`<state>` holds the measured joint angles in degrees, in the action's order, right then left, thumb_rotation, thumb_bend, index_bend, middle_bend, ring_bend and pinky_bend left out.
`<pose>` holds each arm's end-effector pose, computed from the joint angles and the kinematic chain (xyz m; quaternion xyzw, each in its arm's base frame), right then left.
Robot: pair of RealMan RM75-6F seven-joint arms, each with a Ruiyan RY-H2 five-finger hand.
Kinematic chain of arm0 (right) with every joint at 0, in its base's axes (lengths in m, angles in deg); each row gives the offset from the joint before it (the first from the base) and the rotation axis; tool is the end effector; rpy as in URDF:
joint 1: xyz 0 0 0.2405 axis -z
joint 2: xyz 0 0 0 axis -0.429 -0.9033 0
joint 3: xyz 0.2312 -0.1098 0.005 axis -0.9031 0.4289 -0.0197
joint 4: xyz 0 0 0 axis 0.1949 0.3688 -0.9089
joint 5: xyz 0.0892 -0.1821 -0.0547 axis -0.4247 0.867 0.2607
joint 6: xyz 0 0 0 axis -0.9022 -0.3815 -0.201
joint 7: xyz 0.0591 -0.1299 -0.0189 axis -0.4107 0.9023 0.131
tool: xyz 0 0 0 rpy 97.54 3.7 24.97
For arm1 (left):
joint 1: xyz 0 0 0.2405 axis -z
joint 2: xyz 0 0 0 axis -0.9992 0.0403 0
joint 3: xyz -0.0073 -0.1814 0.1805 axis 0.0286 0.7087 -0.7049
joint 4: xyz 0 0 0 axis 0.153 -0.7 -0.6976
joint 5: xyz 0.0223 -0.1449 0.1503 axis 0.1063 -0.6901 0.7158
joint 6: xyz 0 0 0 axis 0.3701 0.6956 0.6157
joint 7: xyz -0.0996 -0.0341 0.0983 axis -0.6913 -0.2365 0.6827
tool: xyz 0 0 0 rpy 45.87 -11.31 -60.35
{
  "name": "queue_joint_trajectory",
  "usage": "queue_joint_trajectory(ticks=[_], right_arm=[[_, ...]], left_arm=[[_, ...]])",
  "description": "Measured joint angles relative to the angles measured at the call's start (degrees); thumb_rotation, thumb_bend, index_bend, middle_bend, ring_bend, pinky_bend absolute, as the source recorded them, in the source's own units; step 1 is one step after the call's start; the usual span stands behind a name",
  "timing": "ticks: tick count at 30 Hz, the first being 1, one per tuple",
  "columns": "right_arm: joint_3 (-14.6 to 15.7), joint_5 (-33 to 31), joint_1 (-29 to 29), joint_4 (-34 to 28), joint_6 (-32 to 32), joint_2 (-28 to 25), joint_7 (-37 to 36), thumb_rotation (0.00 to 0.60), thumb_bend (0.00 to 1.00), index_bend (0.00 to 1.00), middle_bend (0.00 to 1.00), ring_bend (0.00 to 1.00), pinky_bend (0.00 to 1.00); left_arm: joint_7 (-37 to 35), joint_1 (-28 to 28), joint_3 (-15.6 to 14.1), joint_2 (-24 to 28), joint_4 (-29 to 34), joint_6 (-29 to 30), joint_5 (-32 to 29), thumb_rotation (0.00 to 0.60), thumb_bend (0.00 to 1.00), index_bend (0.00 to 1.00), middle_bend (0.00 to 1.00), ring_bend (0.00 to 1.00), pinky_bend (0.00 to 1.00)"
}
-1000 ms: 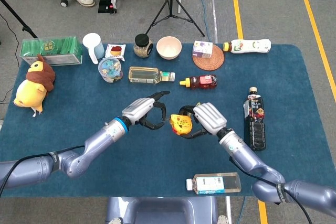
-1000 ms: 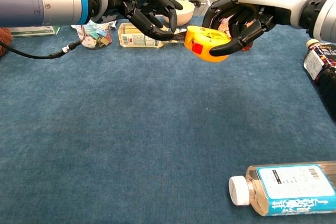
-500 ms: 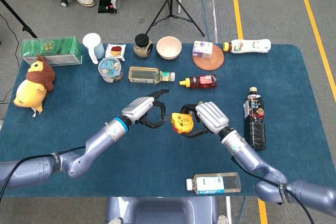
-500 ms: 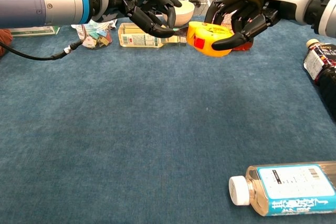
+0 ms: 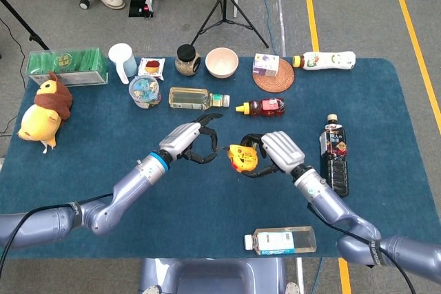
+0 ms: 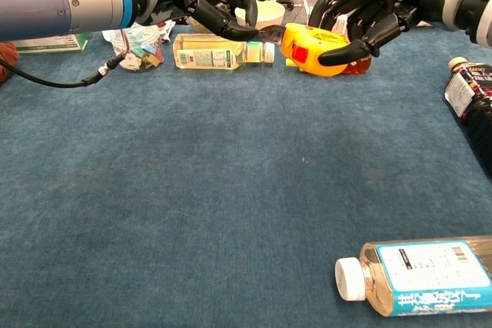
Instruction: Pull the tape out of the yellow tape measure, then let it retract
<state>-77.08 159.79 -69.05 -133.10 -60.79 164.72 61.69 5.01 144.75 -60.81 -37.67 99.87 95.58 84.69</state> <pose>-0.1207 -0.3505 0.0470 0.7020 -0.4463 0.4803 0.2780 -0.0337 0.3744 0.0011 -0.6550 -0.5704 -0.4613 0.1812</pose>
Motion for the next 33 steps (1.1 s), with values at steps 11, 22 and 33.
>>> queue_joint_trajectory(ticks=[11, 22, 33], right_arm=[[0.2, -0.2, 0.3, 0.0, 0.6, -1.3, -0.4, 0.424, 0.23, 0.59, 0.59, 0.64, 0.63], [1.2, -0.2, 0.6, 0.4, 1.6, -2.7, 0.4, 0.425, 0.23, 0.59, 0.59, 0.64, 0.63], [1.3, -0.3, 1.5, 0.8, 1.4, -4.2, -0.8, 0.421, 0.23, 0.59, 0.59, 0.64, 0.63]], left_arm=[[-1.0, -0.4, 1.1, -0.2, 0.1, 0.8, 0.0, 0.6, 0.42, 0.69, 0.09, 0.0, 0.09], [-1.4, -1.4, 1.2, 1.7, 1.0, 0.7, 0.1, 0.6, 0.42, 0.69, 0.08, 0.0, 0.09], [-3.1, -4.8, -0.1, 5.6, 2.9, 1.0, 2.3, 0.6, 0.42, 0.69, 0.09, 0.0, 0.09]])
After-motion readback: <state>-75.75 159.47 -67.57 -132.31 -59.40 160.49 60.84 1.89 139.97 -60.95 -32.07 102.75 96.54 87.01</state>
